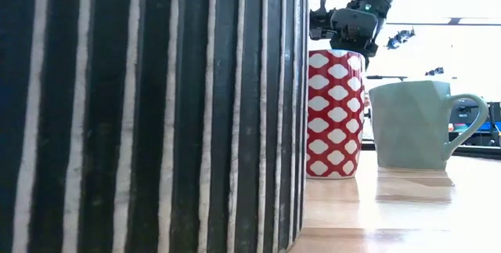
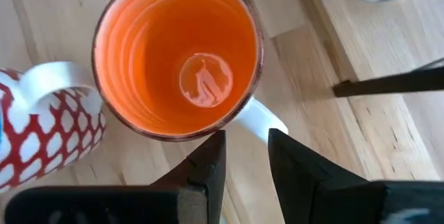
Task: Place coffee mugs
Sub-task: Move the orange mug to the center of the table, then put the purple mug on the shelf
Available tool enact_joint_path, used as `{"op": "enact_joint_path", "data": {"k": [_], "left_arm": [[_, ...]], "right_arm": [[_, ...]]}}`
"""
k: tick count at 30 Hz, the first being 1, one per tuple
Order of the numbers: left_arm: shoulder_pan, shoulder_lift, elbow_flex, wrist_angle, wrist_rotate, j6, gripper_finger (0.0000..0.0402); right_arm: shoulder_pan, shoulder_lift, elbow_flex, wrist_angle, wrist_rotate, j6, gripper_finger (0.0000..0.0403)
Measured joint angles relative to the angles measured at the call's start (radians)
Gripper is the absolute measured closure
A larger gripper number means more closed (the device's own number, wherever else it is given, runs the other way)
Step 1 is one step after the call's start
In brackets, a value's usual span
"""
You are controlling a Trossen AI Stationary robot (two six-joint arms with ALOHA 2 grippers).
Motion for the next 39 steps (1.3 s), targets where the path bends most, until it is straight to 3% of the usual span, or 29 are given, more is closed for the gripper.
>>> {"op": "enact_joint_path", "data": {"k": [13,24,28,32,36,39], "left_arm": [[0.000,0.000,0.000,0.001,-0.005,0.001,0.0307],[0.000,0.000,0.000,0.000,-0.005,0.001,0.0307],[0.000,0.000,0.000,0.000,-0.009,0.000,0.0307],[0.000,0.000,0.000,0.000,-0.002,-0.006,0.0307],[0.000,0.000,0.000,-0.001,0.018,-0.007,0.0307],[0.000,0.000,0.000,-0.003,0.018,0.002,0.0307]], "right_arm": [[0.005,0.066,-0.001,0.197,-0.076,0.015,0.0307],[0.001,0.039,0.009,0.301,-0.042,0.051,0.0307],[0.004,-0.057,0.109,0.192,0.046,-0.021,0.0307],[0.046,-0.175,0.180,-0.086,0.171,-0.060,0.0307],[0.115,-0.291,0.171,-0.381,0.264,0.044,0.0307],[0.184,-0.412,0.080,-0.455,0.294,0.140,0.0307]]}}
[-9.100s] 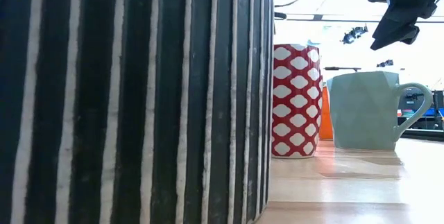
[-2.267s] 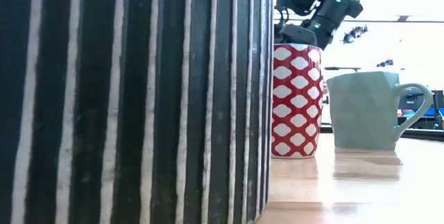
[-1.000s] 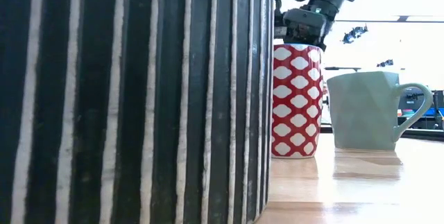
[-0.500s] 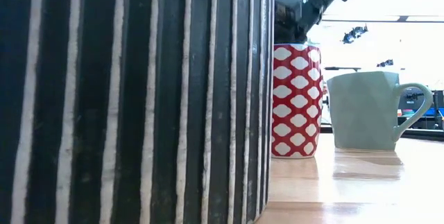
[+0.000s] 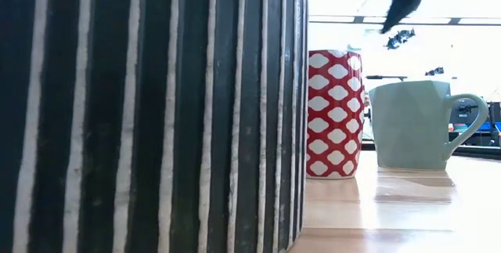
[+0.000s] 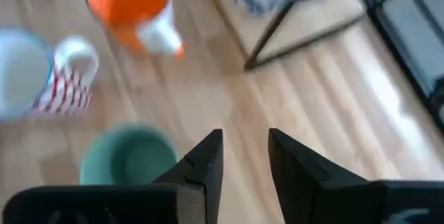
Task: Place coffee mugs
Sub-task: Put the purple mug on the shelf
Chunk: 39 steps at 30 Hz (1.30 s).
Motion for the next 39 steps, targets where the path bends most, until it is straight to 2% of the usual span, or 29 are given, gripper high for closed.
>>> {"op": "enact_joint_path", "data": {"k": [4,7,9,11,14,19,26,30,33,39], "left_arm": [[0.000,0.000,0.000,0.000,0.007,0.006,0.0307],[0.000,0.000,0.000,0.000,0.052,0.006,0.0307],[-0.001,0.000,0.000,-0.002,0.115,-0.003,0.0307],[-0.017,0.000,0.000,-0.015,0.224,-0.013,0.0307],[-0.078,-0.012,0.000,-0.072,0.322,-0.083,0.0307],[-0.236,-0.023,0.000,-0.200,0.304,-0.281,0.0307],[-0.492,-0.016,0.000,-0.250,0.235,-0.452,0.0307],[-0.635,0.003,0.000,-0.260,0.172,-0.483,0.0307],[-0.723,0.036,0.000,-0.325,0.124,-0.492,0.0307],[-0.833,0.078,-0.073,-0.333,0.116,-0.506,0.0307]], "right_arm": [[0.106,-0.215,-0.217,0.090,-0.064,0.108,0.0307],[0.168,-0.363,-0.391,0.266,-0.061,0.162,0.0307],[0.192,-0.443,-0.491,0.408,-0.044,0.164,0.0307],[0.201,-0.507,-0.570,0.532,-0.010,0.164,0.0307],[0.200,-0.573,-0.644,0.632,0.035,0.166,0.0307],[0.191,-0.602,-0.668,0.654,0.076,0.215,0.0307],[0.191,-0.599,-0.668,0.658,0.134,0.246,0.0307],[0.191,-0.599,-0.668,0.658,0.145,0.301,0.0307],[0.191,-0.599,-0.668,0.658,0.147,0.342,0.0307],[0.191,-0.599,-0.668,0.658,0.152,0.358,0.0307]]}}
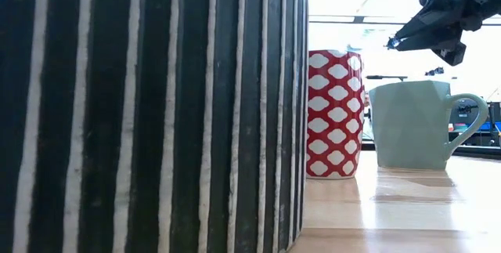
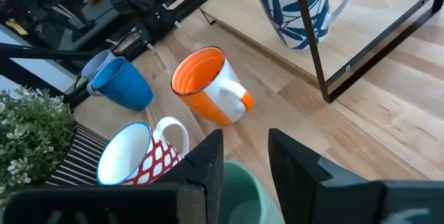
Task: Place coffee mugs
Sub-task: Put the purple mug on the shelf
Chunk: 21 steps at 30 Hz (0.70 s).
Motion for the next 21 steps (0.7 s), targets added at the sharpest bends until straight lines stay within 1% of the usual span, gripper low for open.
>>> {"op": "enact_joint_path", "data": {"k": [6,14,18,21], "left_arm": [[-0.013,0.009,-0.073,0.078,-0.032,-0.027,0.0307],[-0.005,0.009,-0.187,0.221,-0.025,-0.029,0.0307],[0.017,0.009,-0.203,0.228,-0.022,-0.026,0.0307],[0.039,0.009,-0.203,0.225,-0.022,0.005,0.0307]], "right_arm": [[0.000,0.000,0.000,0.000,0.003,0.002,0.0307],[0.000,0.000,0.000,0.000,0.005,0.012,0.0307],[0.000,0.000,0.000,0.000,0.004,0.010,0.0307],[0.000,0.000,0.000,0.000,0.001,0.008,0.0307]]}}
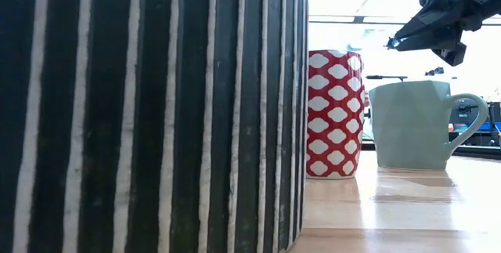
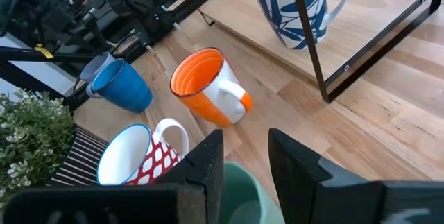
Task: Place coffee mugs
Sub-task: Put the purple mug on the shelf
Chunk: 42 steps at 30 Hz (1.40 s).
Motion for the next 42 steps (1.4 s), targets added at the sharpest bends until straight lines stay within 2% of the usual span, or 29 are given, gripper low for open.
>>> {"op": "enact_joint_path", "data": {"k": [8,23,34,37,42], "left_arm": [[0.049,0.032,0.000,0.039,0.080,0.112,0.0307],[0.142,0.181,0.000,0.119,0.076,0.243,0.0307],[0.175,0.236,0.000,0.149,0.079,0.246,0.0308],[0.180,0.236,0.000,0.148,0.080,0.233,0.0324],[0.190,0.229,0.005,0.153,0.144,0.198,0.0390]], "right_arm": [[0.000,0.000,0.000,-0.016,-0.028,0.000,0.0307],[0.000,0.000,0.000,-0.044,-0.039,-0.001,0.0307],[0.000,0.000,0.000,-0.049,-0.073,-0.001,0.0307],[0.000,0.000,0.000,-0.057,-0.074,-0.001,0.0307],[0.000,0.000,0.000,-0.082,-0.074,-0.001,0.0307]]}}
